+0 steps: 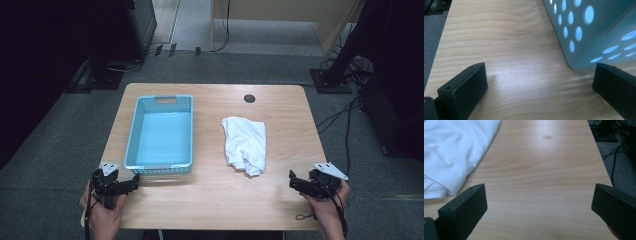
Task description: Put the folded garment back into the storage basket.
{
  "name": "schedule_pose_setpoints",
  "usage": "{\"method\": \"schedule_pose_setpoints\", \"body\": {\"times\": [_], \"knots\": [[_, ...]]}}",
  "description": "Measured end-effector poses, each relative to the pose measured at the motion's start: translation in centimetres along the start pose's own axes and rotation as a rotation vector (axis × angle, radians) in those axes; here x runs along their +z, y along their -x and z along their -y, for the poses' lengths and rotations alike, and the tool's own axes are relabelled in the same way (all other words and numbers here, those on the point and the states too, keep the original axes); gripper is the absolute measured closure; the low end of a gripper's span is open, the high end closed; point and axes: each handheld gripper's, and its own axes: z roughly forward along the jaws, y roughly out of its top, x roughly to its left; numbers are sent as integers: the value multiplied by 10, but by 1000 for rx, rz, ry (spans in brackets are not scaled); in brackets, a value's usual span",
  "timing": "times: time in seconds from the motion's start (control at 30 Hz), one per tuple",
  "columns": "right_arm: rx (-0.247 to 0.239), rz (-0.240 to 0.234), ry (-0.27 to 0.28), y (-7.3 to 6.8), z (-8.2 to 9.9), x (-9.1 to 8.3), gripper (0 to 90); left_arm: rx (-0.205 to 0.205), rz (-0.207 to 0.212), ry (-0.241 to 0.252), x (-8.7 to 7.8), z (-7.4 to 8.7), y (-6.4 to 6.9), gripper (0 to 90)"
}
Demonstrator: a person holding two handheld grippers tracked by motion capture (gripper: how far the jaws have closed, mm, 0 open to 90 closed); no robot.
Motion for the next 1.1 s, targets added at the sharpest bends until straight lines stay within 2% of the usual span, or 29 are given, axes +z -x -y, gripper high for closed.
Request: {"method": "schedule_pose_setpoints", "body": {"times": [0.5,1.1], "knots": [[-47,-8,12,-28,-31,4,0,0,0,0,0,0,0,0],[-74,-49,11,-68,-54,21,0,0,0,0,0,0,0,0]]}}
